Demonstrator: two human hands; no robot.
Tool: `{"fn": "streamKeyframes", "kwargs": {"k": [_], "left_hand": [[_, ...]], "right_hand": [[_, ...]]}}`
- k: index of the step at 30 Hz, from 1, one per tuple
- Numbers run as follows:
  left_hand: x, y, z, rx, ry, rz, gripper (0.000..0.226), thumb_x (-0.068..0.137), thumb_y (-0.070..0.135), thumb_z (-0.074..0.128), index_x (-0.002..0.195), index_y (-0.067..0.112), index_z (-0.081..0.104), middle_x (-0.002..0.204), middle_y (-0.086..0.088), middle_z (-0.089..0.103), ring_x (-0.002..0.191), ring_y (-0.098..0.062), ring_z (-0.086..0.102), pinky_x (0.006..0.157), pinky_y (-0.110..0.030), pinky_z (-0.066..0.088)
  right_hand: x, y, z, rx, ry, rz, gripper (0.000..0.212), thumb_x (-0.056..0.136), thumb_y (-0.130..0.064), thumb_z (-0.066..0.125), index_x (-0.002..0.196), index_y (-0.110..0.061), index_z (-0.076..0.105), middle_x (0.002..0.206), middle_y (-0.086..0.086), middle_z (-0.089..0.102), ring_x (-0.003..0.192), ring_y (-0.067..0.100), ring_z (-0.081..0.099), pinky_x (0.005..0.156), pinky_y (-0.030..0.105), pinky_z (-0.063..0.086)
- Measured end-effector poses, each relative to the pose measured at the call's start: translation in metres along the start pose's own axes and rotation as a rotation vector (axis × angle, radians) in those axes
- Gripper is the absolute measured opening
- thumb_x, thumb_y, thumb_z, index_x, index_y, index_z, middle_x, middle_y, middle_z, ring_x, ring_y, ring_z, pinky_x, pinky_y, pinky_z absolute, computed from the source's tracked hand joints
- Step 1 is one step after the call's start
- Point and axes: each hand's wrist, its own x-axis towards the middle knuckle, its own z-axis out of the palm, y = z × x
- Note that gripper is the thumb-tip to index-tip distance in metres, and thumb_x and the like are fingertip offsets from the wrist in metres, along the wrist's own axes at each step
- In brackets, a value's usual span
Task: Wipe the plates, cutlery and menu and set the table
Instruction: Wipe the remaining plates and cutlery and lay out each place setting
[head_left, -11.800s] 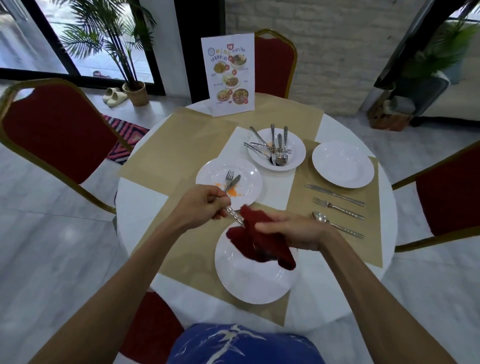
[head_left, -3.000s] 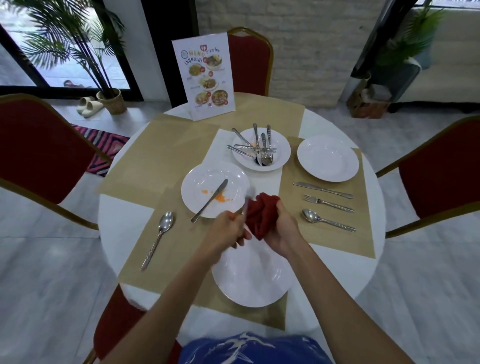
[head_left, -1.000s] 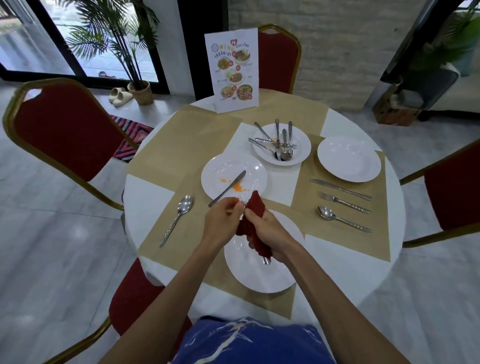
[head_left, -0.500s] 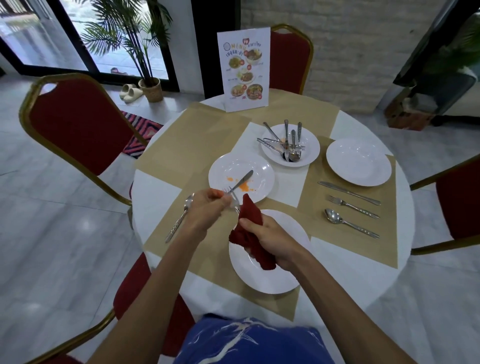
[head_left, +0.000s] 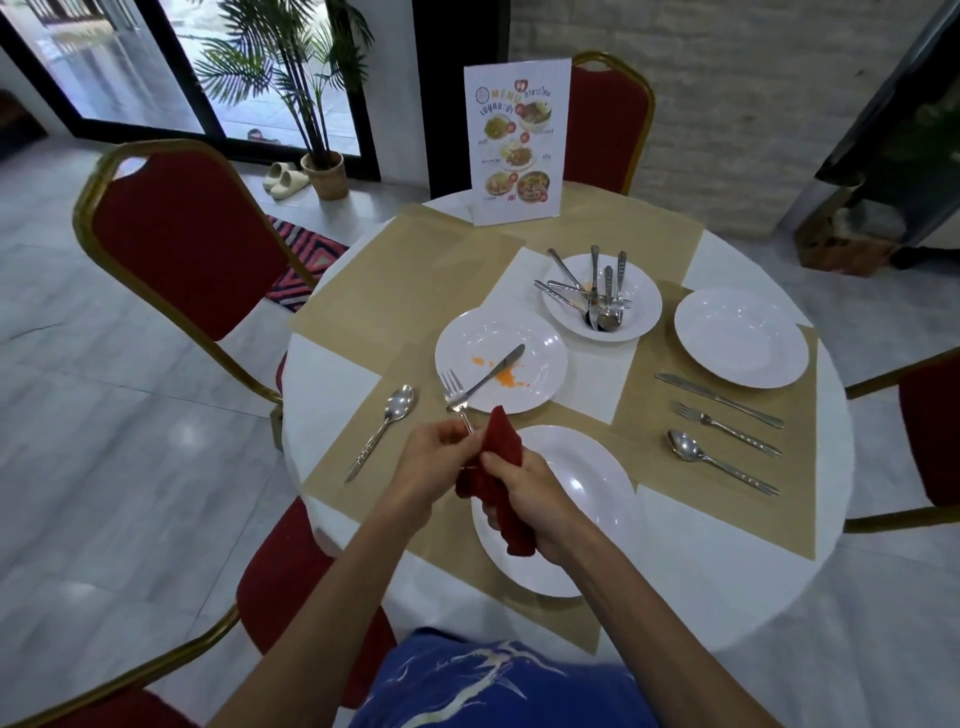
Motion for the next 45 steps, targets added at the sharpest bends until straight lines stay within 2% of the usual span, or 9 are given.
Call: {"fn": "streamKeyframes", "kwargs": {"k": [4, 8, 12, 16, 21, 27, 34, 40, 45], "left_hand": [[0.013, -0.012, -0.031, -0.047, 0.036, -0.059, 0.008, 0.091, 0.006, 0.07, 0.085, 0.002, 0.07, 0.071, -0.006, 0.069, 0.061, -0.012, 0.065, 0.061, -0.025, 0.058], [0.041, -0.026, -0.083, -0.002, 0.102, -0.132, 0.008, 0.09, 0.009, 0.072, 0.089, 0.001, 0.071, 0.084, -0.017, 0.068, 0.065, -0.018, 0.066, 0.07, -0.033, 0.063], [0.057, -0.04, -0.105, 0.359, -0.019, -0.162, 0.012, 0.087, 0.008, 0.075, 0.098, 0.005, 0.076, 0.079, -0.009, 0.068, 0.071, -0.018, 0.066, 0.07, -0.032, 0.063], [0.074, -0.048, -0.104, 0.699, -0.138, -0.122, 0.012, 0.083, 0.014, 0.078, 0.095, 0.016, 0.078, 0.075, -0.002, 0.072, 0.074, -0.021, 0.072, 0.081, -0.037, 0.062], [0.085, -0.049, -0.092, 0.928, -0.107, -0.053, 0.013, 0.077, 0.022, 0.08, 0.087, 0.023, 0.071, 0.087, 0.001, 0.073, 0.078, -0.013, 0.066, 0.066, -0.021, 0.049], [0.099, -0.062, -0.084, 0.971, -0.056, 0.037, 0.015, 0.077, 0.025, 0.083, 0.086, 0.019, 0.072, 0.086, 0.002, 0.068, 0.082, -0.013, 0.059, 0.072, -0.025, 0.047], [0.111, -0.064, -0.078, 1.007, -0.019, 0.106, 0.013, 0.08, 0.022, 0.081, 0.091, 0.017, 0.075, 0.099, -0.008, 0.073, 0.094, -0.022, 0.066, 0.083, -0.033, 0.055], [0.114, -0.07, -0.079, 1.006, -0.02, 0.132, 0.015, 0.078, 0.019, 0.083, 0.09, 0.015, 0.076, 0.095, -0.008, 0.074, 0.089, -0.021, 0.067, 0.079, -0.031, 0.054], [0.115, -0.072, -0.083, 0.986, -0.025, 0.139, 0.014, 0.078, 0.014, 0.083, 0.089, 0.013, 0.075, 0.093, -0.007, 0.073, 0.086, -0.018, 0.064, 0.078, -0.028, 0.051]], "right_hand": [[0.006, 0.012, 0.01, -0.15, -0.054, 0.037, 0.014, 0.103, -0.022, 0.055, 0.113, -0.018, 0.064, 0.084, 0.006, 0.068, 0.06, 0.011, 0.063, 0.056, 0.026, 0.048], [0.011, 0.017, 0.01, -0.245, -0.044, 0.109, 0.012, 0.099, -0.02, 0.058, 0.106, -0.014, 0.066, 0.086, 0.009, 0.071, 0.066, 0.016, 0.065, 0.056, 0.027, 0.049], [0.02, 0.01, 0.01, -0.265, 0.005, 0.112, 0.011, 0.099, -0.015, 0.056, 0.089, -0.015, 0.061, 0.068, 0.004, 0.062, 0.05, 0.012, 0.055, 0.048, 0.025, 0.043], [0.028, 0.007, 0.012, -0.27, 0.011, 0.114, 0.007, 0.097, -0.014, 0.056, 0.091, -0.012, 0.058, 0.072, 0.008, 0.059, 0.051, 0.015, 0.054, 0.046, 0.025, 0.044], [0.03, 0.013, 0.006, -0.271, 0.032, 0.14, 0.008, 0.097, -0.016, 0.056, 0.094, -0.009, 0.057, 0.073, 0.011, 0.058, 0.053, 0.017, 0.054, 0.051, 0.029, 0.045], [0.028, 0.017, -0.004, -0.232, 0.088, 0.183, 0.02, 0.097, -0.018, 0.058, 0.108, -0.002, 0.06, 0.076, 0.013, 0.062, 0.057, 0.019, 0.056, 0.055, 0.031, 0.049], [0.035, 0.016, -0.007, -0.219, 0.104, 0.212, 0.03, 0.093, -0.02, 0.059, 0.112, 0.002, 0.062, 0.073, 0.012, 0.062, 0.05, 0.016, 0.054, 0.049, 0.028, 0.046], [0.032, 0.014, -0.014, -0.193, 0.134, 0.213, 0.012, 0.094, -0.018, 0.059, 0.099, -0.007, 0.062, 0.068, 0.009, 0.061, 0.051, 0.017, 0.054, 0.05, 0.028, 0.046], [0.031, 0.014, -0.023, -0.212, 0.135, 0.228, 0.012, 0.096, -0.021, 0.058, 0.104, -0.012, 0.061, 0.071, 0.008, 0.063, 0.057, 0.017, 0.057, 0.056, 0.03, 0.048]]}}
